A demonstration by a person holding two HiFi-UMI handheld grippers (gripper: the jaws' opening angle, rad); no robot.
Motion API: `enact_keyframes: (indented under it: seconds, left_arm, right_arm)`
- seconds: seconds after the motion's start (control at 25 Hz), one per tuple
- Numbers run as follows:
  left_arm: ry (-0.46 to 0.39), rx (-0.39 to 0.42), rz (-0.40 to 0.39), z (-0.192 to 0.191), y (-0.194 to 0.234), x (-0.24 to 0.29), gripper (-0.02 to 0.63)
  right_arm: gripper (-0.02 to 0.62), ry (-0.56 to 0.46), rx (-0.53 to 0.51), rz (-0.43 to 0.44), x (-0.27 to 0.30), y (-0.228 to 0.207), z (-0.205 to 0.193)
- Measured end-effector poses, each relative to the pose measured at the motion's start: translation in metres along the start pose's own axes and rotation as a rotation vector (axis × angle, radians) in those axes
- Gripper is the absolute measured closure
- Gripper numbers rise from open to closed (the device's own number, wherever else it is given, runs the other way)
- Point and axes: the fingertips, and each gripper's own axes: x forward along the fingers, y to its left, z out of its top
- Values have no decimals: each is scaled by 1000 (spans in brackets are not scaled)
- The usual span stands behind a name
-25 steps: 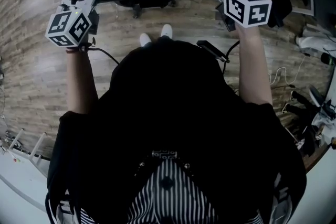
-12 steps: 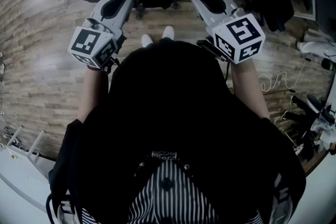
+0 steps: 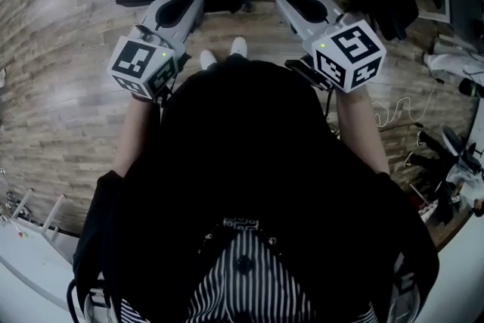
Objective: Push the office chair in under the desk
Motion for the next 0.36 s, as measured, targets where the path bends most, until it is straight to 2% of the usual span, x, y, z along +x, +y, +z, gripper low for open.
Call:
enact_keyframes:
  seconds: [0.08, 0.12, 0.24, 0.36]
  left_arm:
    - [4, 92, -2, 7, -7, 2, 600]
    - [-12, 114, -11, 12, -10, 3, 600]
    - [-67, 94, -42, 25, -15, 8, 600]
    - [-65, 75, -34, 24, -14, 12, 600]
  right_arm:
    - [597, 9, -3, -1, -2, 0, -2]
    - [597, 10, -7, -3, -2, 0, -2]
    - [597, 7, -11, -2, 2, -2, -1]
    - [597, 0, -4, 7, 5, -1, -1]
